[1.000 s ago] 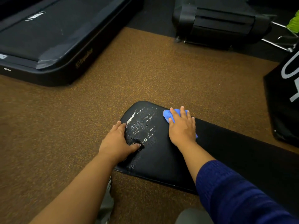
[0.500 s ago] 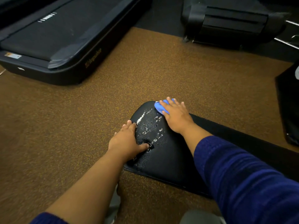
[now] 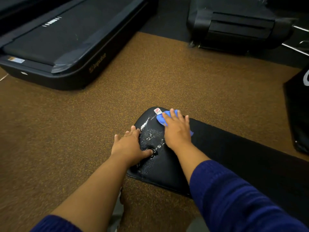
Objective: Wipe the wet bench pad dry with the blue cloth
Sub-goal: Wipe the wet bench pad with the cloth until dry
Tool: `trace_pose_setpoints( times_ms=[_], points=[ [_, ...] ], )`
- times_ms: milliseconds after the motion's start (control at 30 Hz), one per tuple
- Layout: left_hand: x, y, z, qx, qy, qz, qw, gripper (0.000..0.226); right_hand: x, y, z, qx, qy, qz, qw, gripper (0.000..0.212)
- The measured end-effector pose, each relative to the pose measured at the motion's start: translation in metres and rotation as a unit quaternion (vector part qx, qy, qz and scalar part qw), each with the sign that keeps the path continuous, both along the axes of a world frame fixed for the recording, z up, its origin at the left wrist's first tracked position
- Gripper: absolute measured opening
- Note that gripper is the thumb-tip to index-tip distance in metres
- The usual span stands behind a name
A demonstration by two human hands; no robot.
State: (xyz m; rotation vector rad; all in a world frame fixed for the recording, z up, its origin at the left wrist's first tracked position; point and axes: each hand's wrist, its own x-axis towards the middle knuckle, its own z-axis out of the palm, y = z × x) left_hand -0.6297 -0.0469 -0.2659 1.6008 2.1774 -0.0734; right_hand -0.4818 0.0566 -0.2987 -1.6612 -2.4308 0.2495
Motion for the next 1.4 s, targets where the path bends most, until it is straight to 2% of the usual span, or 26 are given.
trace_pose_setpoints(
  times_ms=[33,167,233,333,367,400,533,600,700,733,800,900,967,1100,1167,1233,1333,1400],
  points=[
    [0.000,0.000,0.000,0.001,0.003,0.000,1.000,0.102,-0.008,-0.009,0.000,-0.006,0.014,0.015,1.000,0.048],
    [-0.001,-0.002,0.003,-0.009,0.003,-0.002,1.000,0.101,0.019,-0.032,-0.001,-0.006,0.067,0.226,0.972,0.051],
    [-0.001,-0.003,0.003,-0.007,-0.006,0.002,1.000,0.100,0.042,-0.021,-0.005,0.022,0.052,0.192,0.980,0.052],
    [0.000,-0.003,0.005,-0.015,-0.010,0.004,1.000,0.100,0.030,-0.020,-0.006,0.010,0.030,0.007,0.999,0.051],
    [0.000,-0.002,0.008,-0.022,-0.006,0.002,1.000,0.100,0.017,-0.027,-0.006,0.004,0.042,-0.016,0.999,0.052],
    [0.000,-0.001,0.011,-0.031,-0.004,0.001,1.000,0.099,0.006,-0.037,-0.006,-0.004,0.062,0.001,0.998,0.052],
    [-0.013,0.007,0.023,-0.068,-0.044,0.013,0.997,0.080,0.021,-0.057,-0.003,-0.018,0.089,0.232,0.968,0.047],
    [-0.019,0.009,0.022,-0.078,-0.053,0.012,0.995,0.073,0.038,-0.045,-0.005,0.002,0.077,0.214,0.974,0.048],
    [-0.021,0.011,0.017,-0.081,-0.069,0.031,0.994,0.060,0.023,-0.047,-0.008,0.007,0.077,0.079,0.994,0.047],
    [-0.021,0.013,0.016,-0.081,-0.069,0.036,0.994,0.057,0.012,-0.055,-0.008,0.002,0.084,0.061,0.995,0.046],
    [-0.021,0.016,0.015,-0.085,-0.059,0.034,0.994,0.052,0.000,-0.072,-0.009,-0.004,0.103,0.106,0.989,0.047],
    [-0.024,0.017,0.012,-0.098,-0.053,0.033,0.993,0.052,0.024,-0.083,-0.009,-0.020,0.084,0.279,0.956,0.046],
    [-0.025,0.014,0.010,-0.098,-0.067,0.036,0.992,0.053,0.046,-0.074,-0.011,-0.014,0.076,0.307,0.948,0.046],
    [-0.022,0.010,0.011,-0.089,-0.077,0.030,0.993,0.053,0.044,-0.062,-0.012,-0.005,0.089,0.151,0.985,0.048],
    [-0.021,0.012,0.010,-0.088,-0.065,0.024,0.994,0.053,0.021,-0.078,-0.010,-0.005,0.105,0.113,0.988,0.048],
    [-0.022,0.015,0.011,-0.090,-0.048,0.019,0.995,0.052,0.007,-0.101,-0.010,-0.023,0.112,0.188,0.976,0.052],
    [-0.022,0.014,0.013,-0.092,-0.043,0.014,0.995,0.052,0.028,-0.114,-0.007,-0.067,0.102,0.337,0.933,0.054],
    [-0.021,0.012,0.014,-0.090,-0.043,0.011,0.995,0.053,0.055,-0.102,-0.008,-0.064,0.095,0.347,0.931,0.052]
  ],
)
